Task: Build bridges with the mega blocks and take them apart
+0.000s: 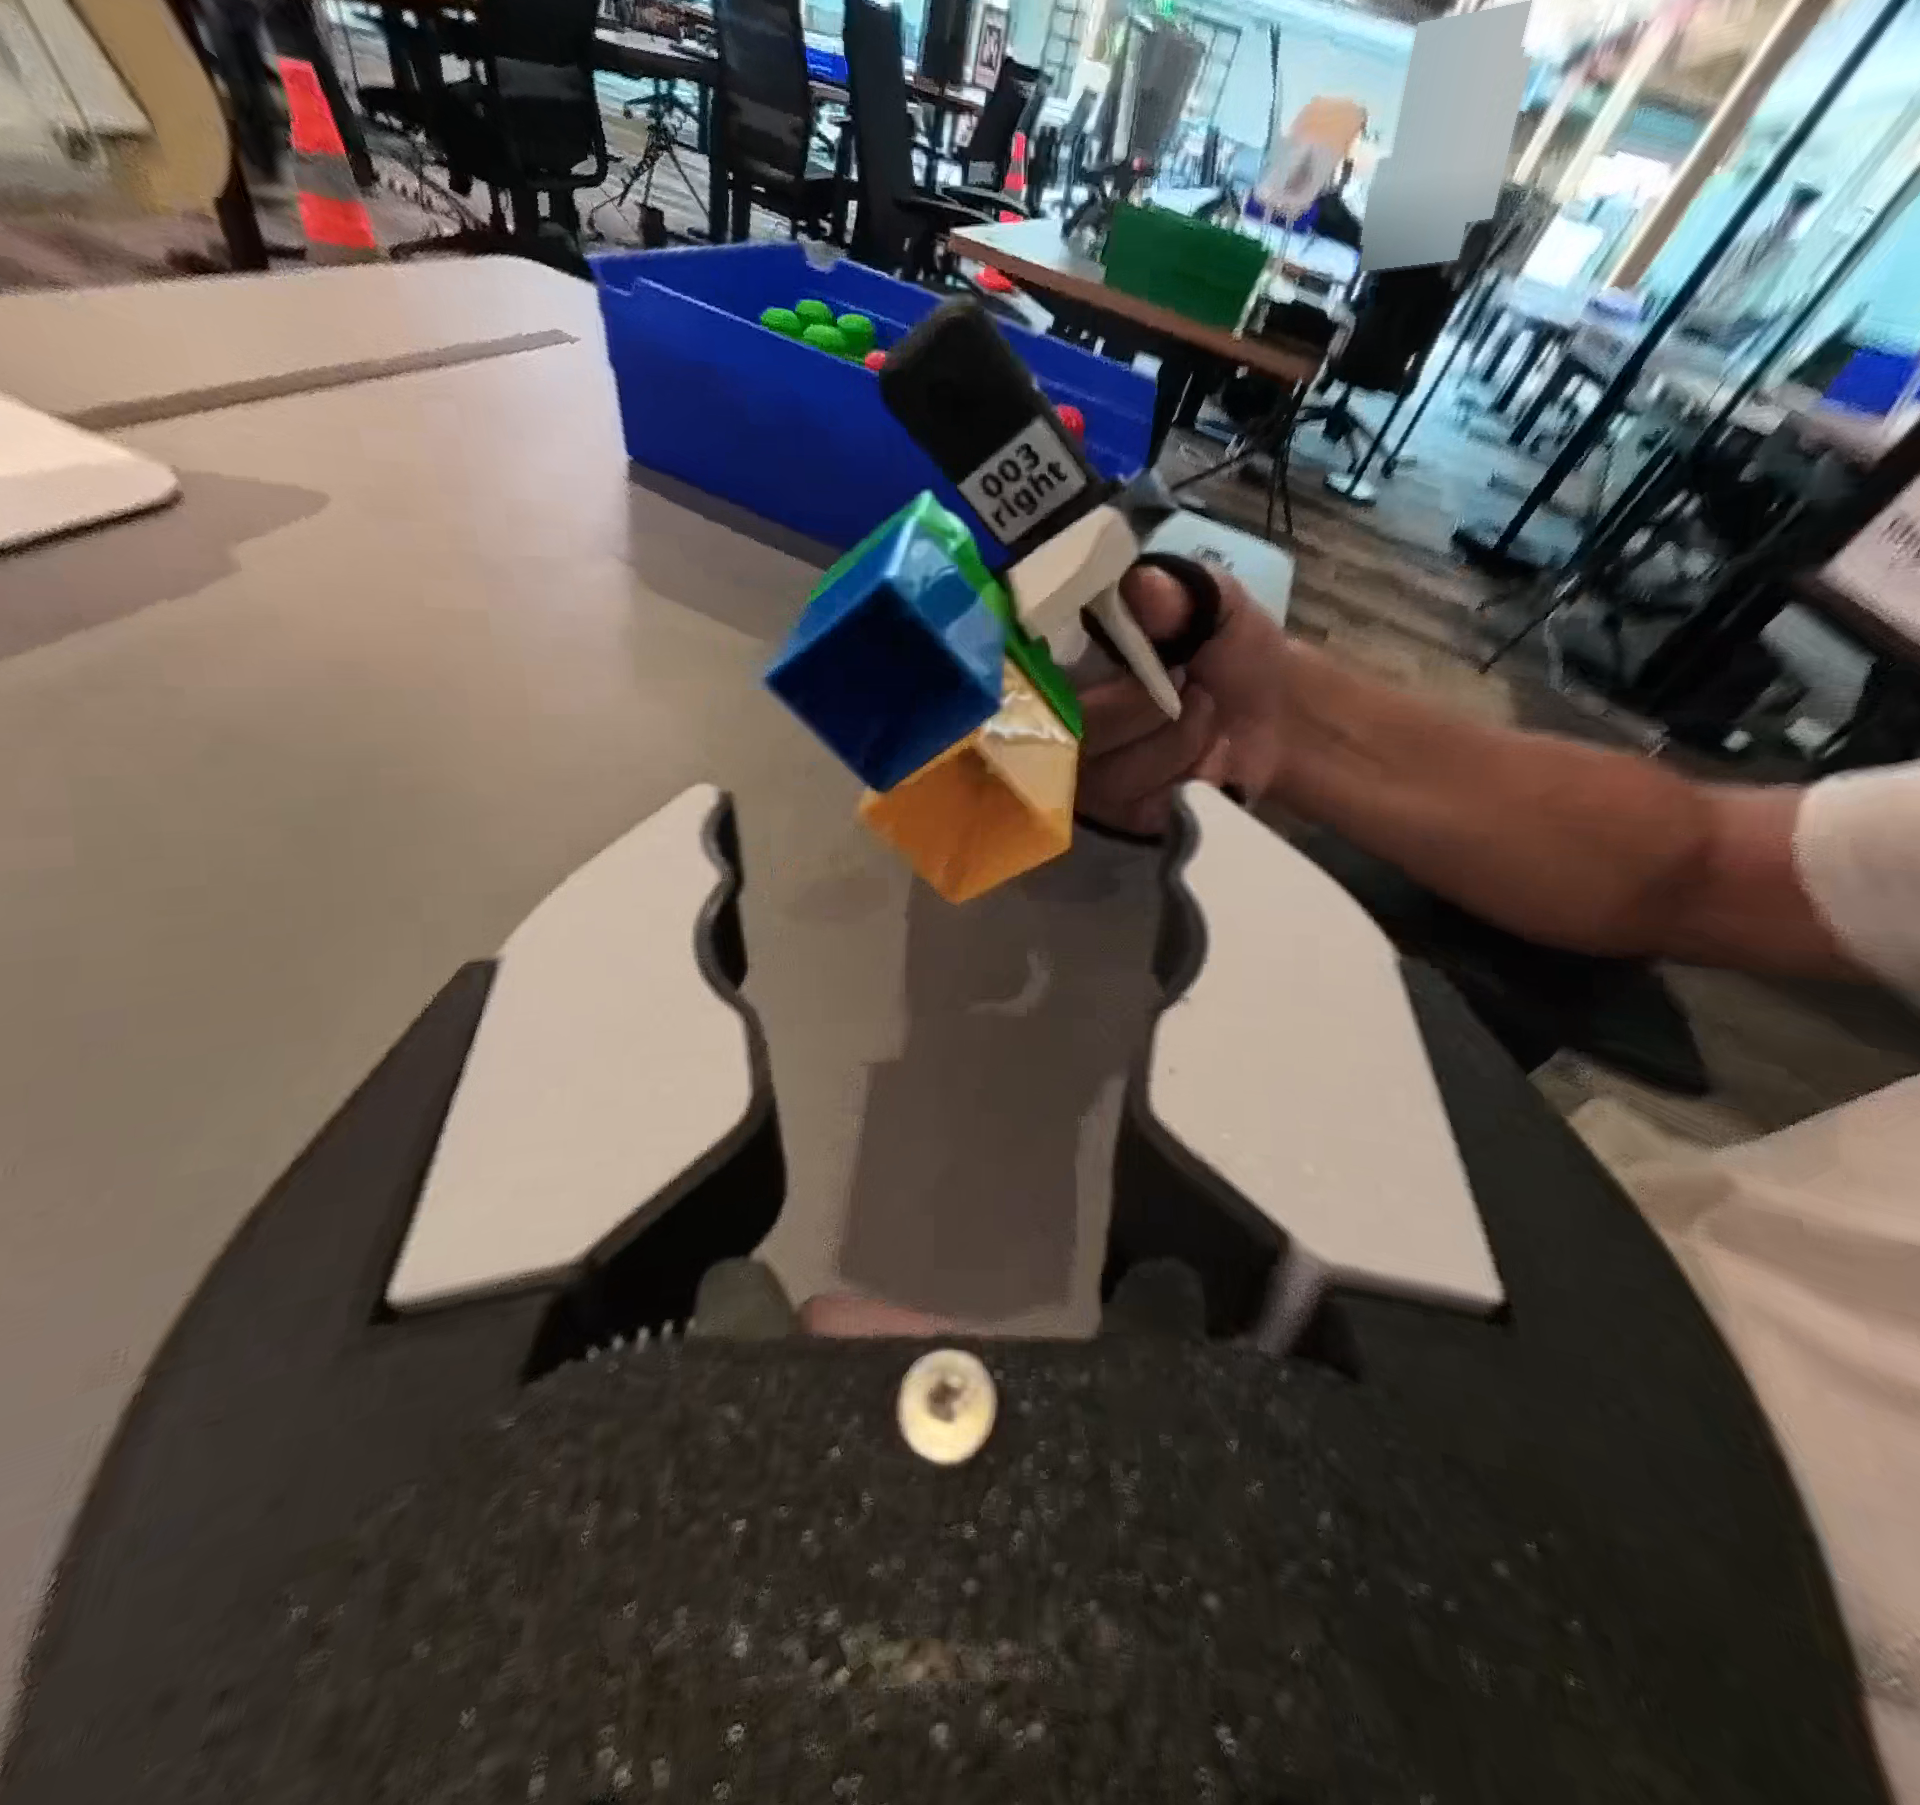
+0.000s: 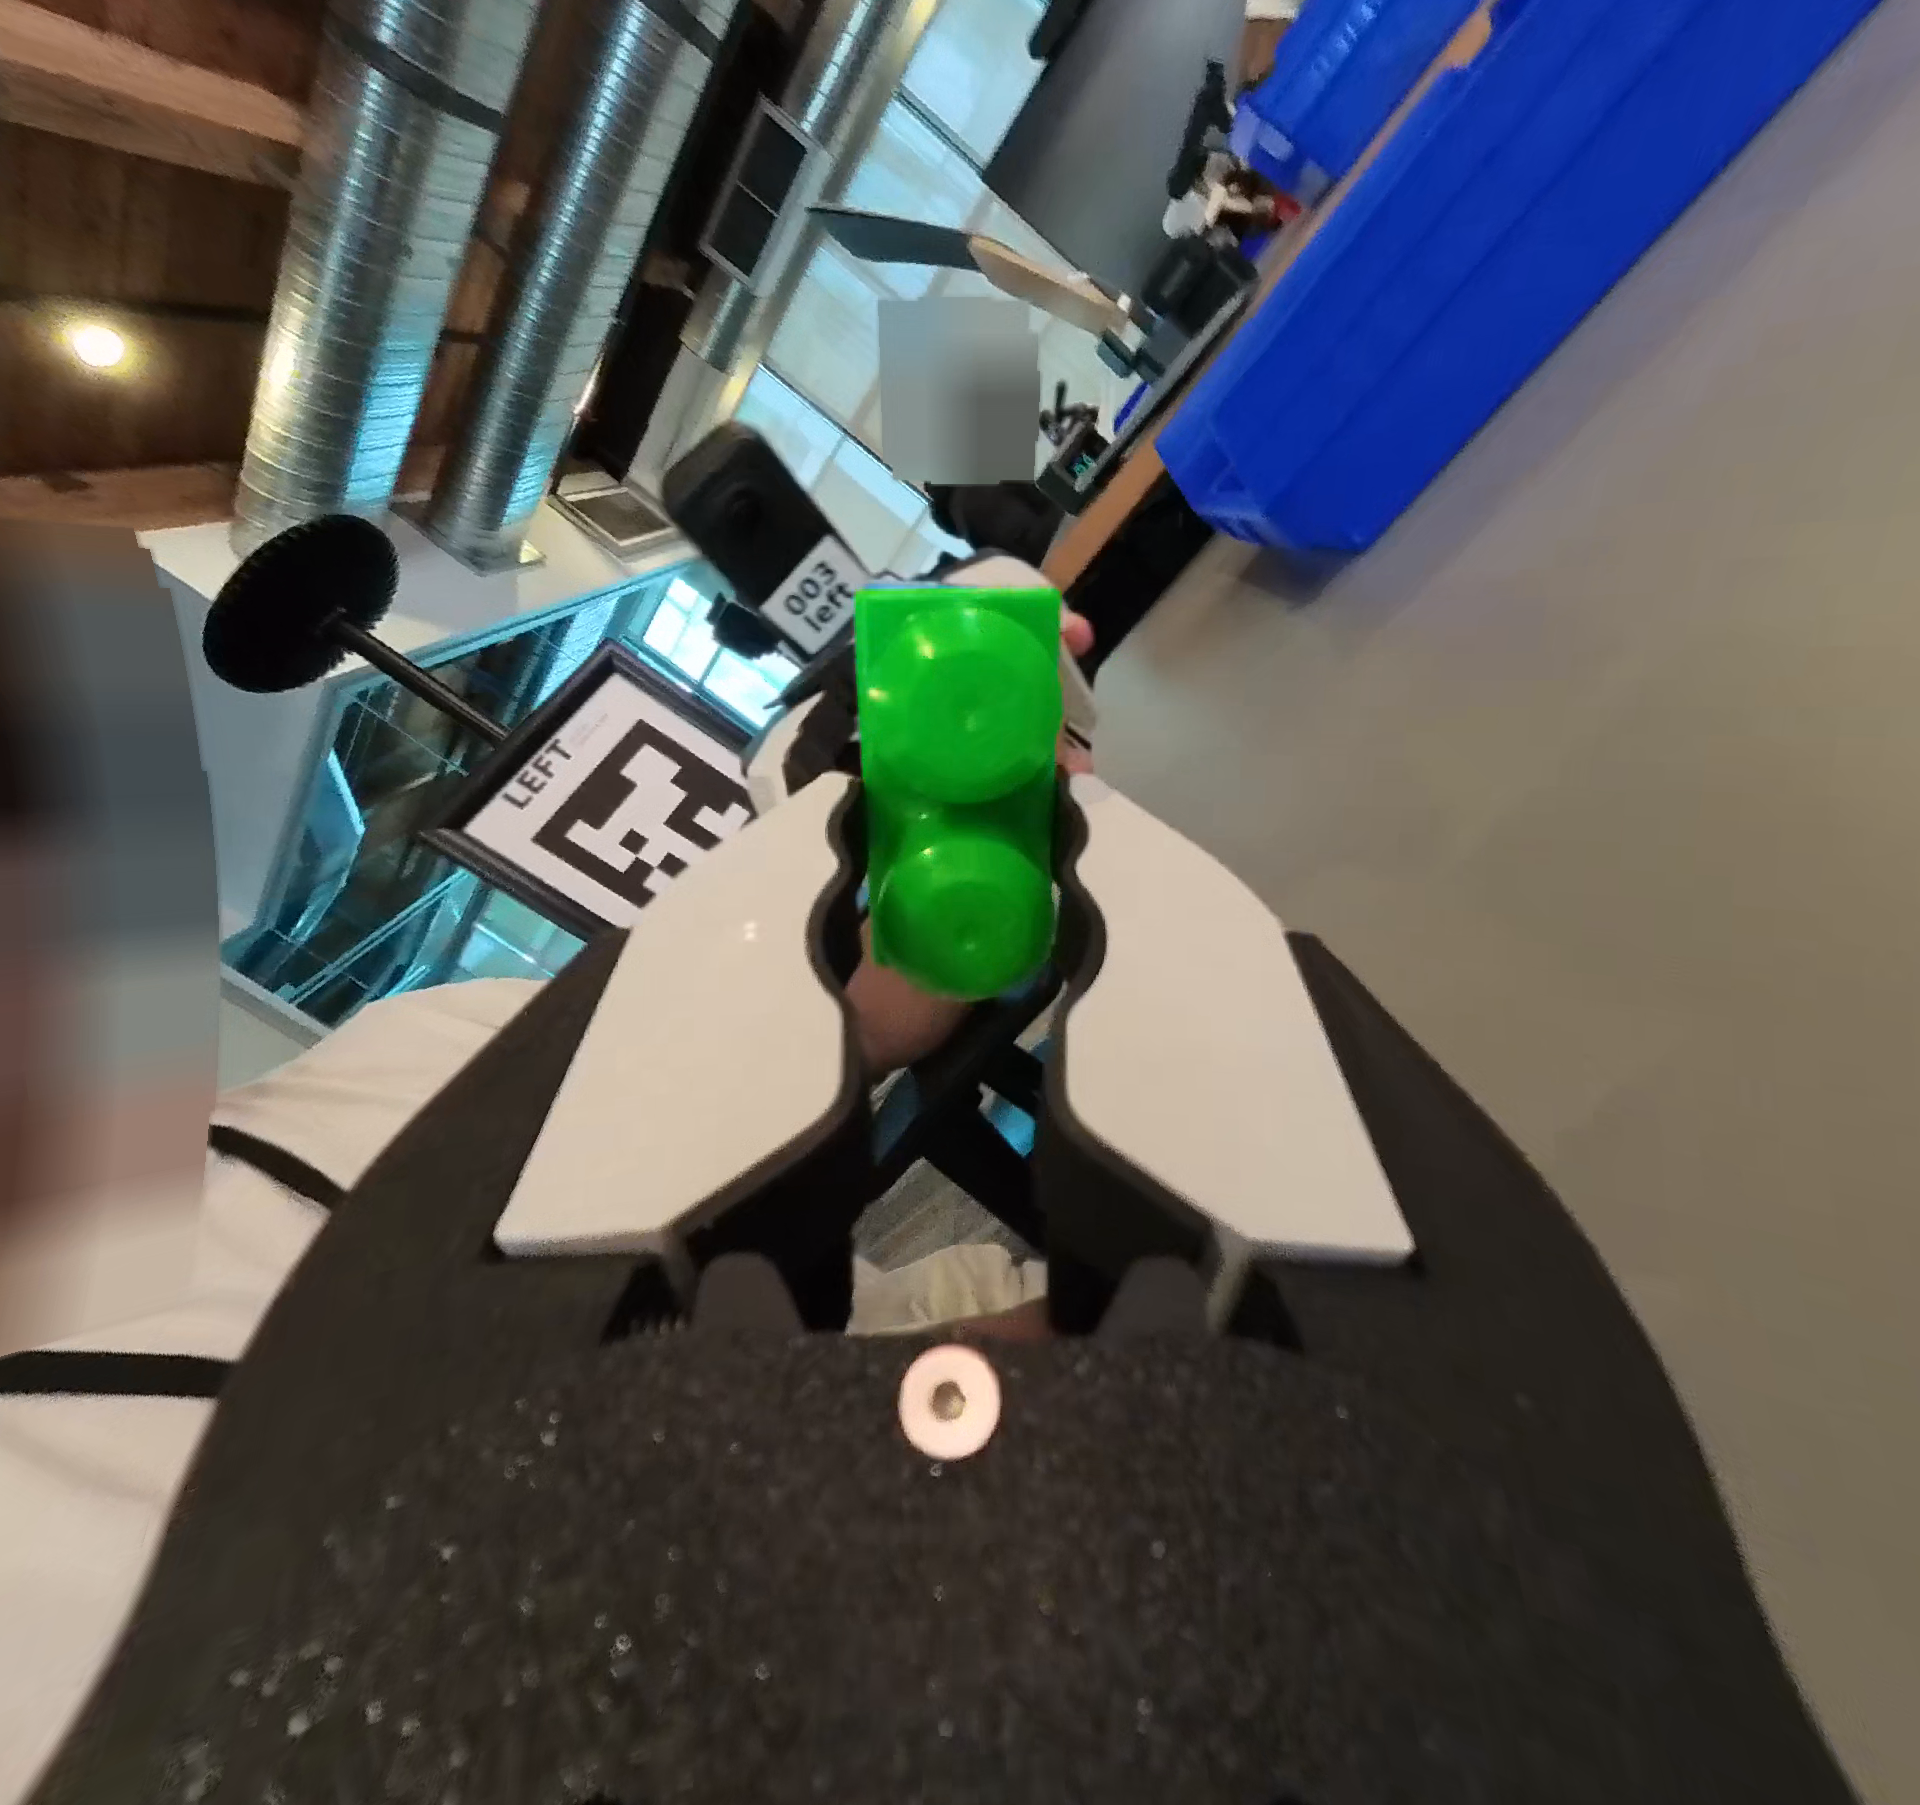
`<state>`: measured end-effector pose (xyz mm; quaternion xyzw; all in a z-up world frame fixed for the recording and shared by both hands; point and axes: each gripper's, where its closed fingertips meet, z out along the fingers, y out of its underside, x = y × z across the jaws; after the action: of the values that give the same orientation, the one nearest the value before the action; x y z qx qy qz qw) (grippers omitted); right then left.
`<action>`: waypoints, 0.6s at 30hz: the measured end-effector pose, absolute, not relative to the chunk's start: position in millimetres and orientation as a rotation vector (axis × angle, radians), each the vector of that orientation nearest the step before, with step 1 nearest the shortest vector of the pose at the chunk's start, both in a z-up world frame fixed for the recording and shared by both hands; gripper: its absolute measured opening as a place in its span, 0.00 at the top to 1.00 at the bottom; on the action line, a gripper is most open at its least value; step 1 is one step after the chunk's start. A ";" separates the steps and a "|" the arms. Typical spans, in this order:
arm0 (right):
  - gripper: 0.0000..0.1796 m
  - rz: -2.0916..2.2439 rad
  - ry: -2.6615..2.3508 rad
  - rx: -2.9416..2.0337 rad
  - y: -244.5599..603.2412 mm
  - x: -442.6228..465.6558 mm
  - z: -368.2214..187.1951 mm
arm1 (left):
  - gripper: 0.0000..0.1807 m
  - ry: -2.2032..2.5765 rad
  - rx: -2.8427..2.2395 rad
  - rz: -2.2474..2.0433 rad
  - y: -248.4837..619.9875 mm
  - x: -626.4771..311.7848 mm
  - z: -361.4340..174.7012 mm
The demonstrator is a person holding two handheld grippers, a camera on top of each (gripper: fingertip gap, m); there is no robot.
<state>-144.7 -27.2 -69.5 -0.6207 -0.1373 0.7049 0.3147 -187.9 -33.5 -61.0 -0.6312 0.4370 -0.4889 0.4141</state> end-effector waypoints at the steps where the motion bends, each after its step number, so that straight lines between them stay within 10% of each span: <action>1: 0.81 1.845 -0.389 -1.611 -28.8 -144.6 -66.8 | 0.55 1.070 -1.611 -1.295 -34.8 -186.1 -59.8; 18: 0.81 1.451 -0.658 -1.496 -44.2 -160.0 -53.2 | 0.81 1.088 -1.639 -1.513 -49.8 -177.8 -67.0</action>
<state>-160.0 -44.2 -53.2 -0.6078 -0.2674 0.5896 0.4599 -177.8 -49.8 -67.0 -0.6248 0.4147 -0.5768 0.3241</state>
